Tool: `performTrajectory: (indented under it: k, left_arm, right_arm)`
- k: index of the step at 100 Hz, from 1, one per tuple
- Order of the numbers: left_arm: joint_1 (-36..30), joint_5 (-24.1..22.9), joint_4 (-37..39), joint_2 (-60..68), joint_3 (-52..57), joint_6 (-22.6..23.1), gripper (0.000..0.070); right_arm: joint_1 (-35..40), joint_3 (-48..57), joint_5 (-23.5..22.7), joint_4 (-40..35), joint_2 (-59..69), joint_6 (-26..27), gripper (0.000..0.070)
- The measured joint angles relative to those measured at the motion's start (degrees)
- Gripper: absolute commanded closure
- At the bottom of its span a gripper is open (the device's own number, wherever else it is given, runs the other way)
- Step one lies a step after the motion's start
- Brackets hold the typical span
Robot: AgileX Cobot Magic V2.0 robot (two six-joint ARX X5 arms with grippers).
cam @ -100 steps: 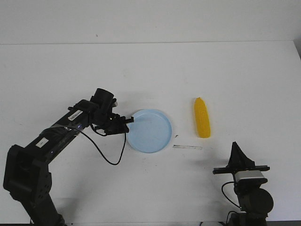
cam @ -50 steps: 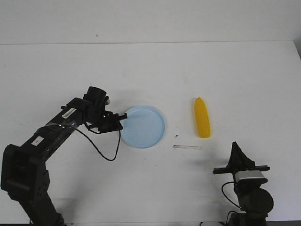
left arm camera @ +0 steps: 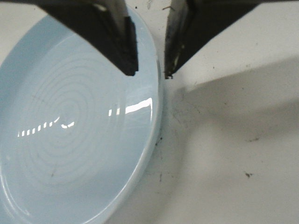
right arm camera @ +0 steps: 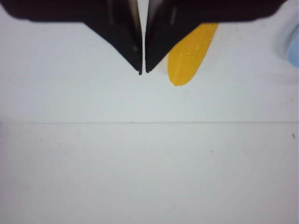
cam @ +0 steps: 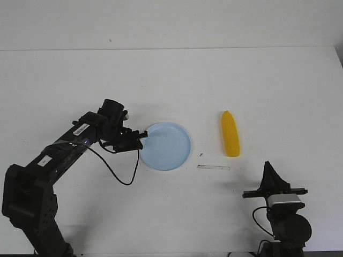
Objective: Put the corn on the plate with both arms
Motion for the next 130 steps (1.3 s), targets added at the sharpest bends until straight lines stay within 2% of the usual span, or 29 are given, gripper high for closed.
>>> performTrajectory:
  k: [4, 24, 43, 46, 59, 70, 92, 105, 120, 130]
  left_arm:
    - [0.0, 0.0, 0.0, 0.0, 0.0, 0.1, 0.0405]
    - [-0.1, 0.0, 0.0, -0.9, 0.0, 0.9, 0.0408]
    - [0.4, 0.0, 0.4, -5.5, 0.0, 3.6, 0.0417]
    - [0.7, 0.0, 0.9, -6.6, 0.0, 4.2, 0.0432]
    - [2.5, 0.0, 5.4, -11.1, -0.6, 7.3, 0.0622]
    - [4.7, -0.1, 11.6, -15.3, -3.7, 9.1, 0.0697]
    - [8.8, -1.3, 29.3, -24.7, -14.4, 10.8, 0.07]
    - [10.9, -6.9, 36.7, -31.0, -19.3, 11.5, 0.07]
    - [12.5, -15.3, 37.7, -38.5, -23.5, 12.8, 0.07]
    - [13.6, -17.6, 37.8, -43.5, -26.0, 14.0, 0.07]
  right_arm:
    - [0.0, 0.0, 0.0, 0.0, 0.0, 0.0, 0.0685]
    - [0.0, 0.0, 0.0, 0.0, 0.0, 0.0, 0.0685]
    - [0.0, 0.0, 0.0, 0.0, 0.0, 0.0, 0.0685]
    - [0.0, 0.0, 0.0, 0.0, 0.0, 0.0, 0.0685]
    - [0.0, 0.0, 0.0, 0.0, 0.0, 0.0, 0.0685]
    - [0.0, 0.0, 0.0, 0.0, 0.0, 0.0, 0.0685]
    - [0.0, 0.0, 0.0, 0.0, 0.0, 0.0, 0.0685]
    - [0.0, 0.0, 0.0, 0.0, 0.0, 0.0, 0.0685]
    - [0.0, 0.0, 0.0, 0.0, 0.0, 0.0, 0.0685]
    - [0.0, 0.0, 0.0, 0.0, 0.0, 0.0, 0.0685]
